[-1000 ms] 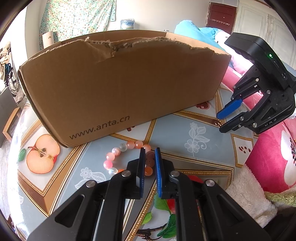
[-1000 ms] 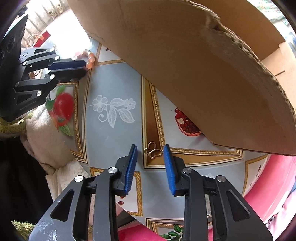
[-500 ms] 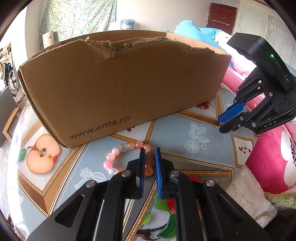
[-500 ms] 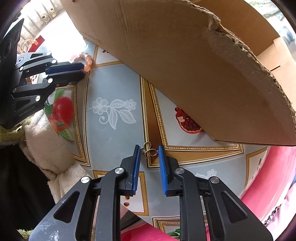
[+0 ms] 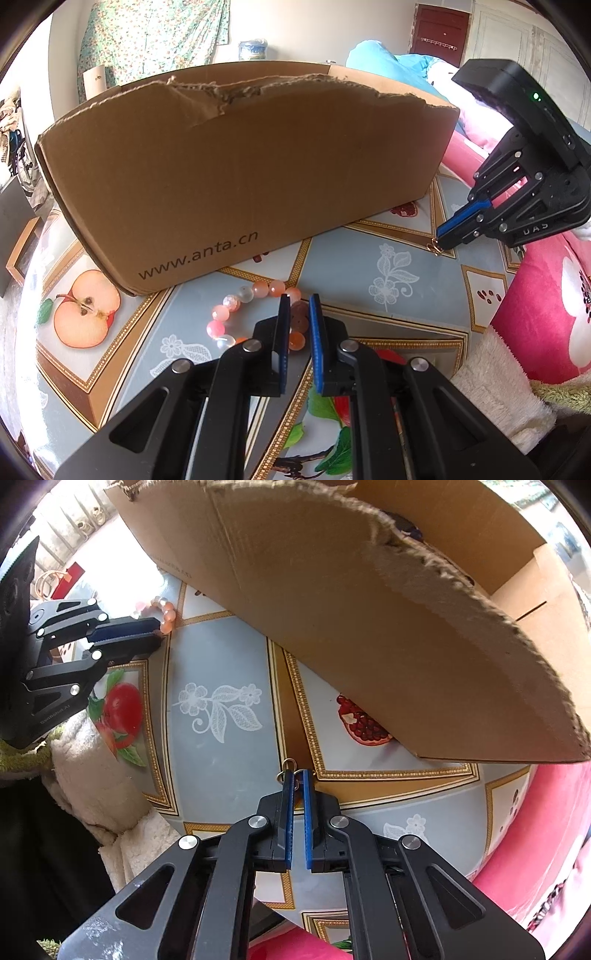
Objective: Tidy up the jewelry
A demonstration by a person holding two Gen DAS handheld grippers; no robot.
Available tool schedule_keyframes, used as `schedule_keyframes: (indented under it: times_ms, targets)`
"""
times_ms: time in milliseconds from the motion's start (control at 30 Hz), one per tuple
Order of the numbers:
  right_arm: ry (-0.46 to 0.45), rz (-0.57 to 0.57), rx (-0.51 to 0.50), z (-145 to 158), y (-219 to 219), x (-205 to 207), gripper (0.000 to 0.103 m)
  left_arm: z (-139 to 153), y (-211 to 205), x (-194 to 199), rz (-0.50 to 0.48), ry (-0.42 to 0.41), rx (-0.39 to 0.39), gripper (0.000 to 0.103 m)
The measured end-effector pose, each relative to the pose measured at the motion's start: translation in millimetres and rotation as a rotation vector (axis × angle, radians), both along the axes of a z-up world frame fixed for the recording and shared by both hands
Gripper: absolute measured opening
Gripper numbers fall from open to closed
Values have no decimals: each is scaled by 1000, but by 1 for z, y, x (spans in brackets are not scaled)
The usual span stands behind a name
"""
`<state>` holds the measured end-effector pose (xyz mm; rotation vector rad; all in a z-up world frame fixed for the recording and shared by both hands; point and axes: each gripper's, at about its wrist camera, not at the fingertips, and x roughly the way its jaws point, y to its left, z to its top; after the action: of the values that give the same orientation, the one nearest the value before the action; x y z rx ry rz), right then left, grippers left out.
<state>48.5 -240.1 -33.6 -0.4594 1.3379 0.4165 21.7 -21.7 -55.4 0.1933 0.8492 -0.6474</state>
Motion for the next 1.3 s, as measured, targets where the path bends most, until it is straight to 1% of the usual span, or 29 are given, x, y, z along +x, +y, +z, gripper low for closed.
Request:
schedule_keyframes:
  times_ms: [33,67,133,333,500,567,767,833,1033,1300]
  targets:
    - [-1,0,2,1,-1,0,9,0,0,0,0,-1,2,10]
    - [-4,2,3,3,-2,-1,20,0,-1,0,0,-2,3,10]
    - [-10,14,3,3,-6,-1,33,0,-1,0,3,-1,2,10]
    - [18,35,-6,-10,-7,-3,33,0,-1,0,9,0,2,10]
    - [33,32,0,-10,-9,0,27,0,-1,0,8,1,1,10]
    - [35,42,-3,-11,-7,1,22,0,-1,1,8,0,2,10]
    - [45,43,0,-10,-9,4,20,0,-2,1,11,1,0,10]
    - [48,28,7,-10,-11,7,15,-1,-2,1,11,1,-2,10]
    - [45,29,6,-8,-11,7,15,-1,-2,1,10,0,-1,10]
    - [51,32,8,-8,-19,19,15,-1,-2,1,12,0,-1,10]
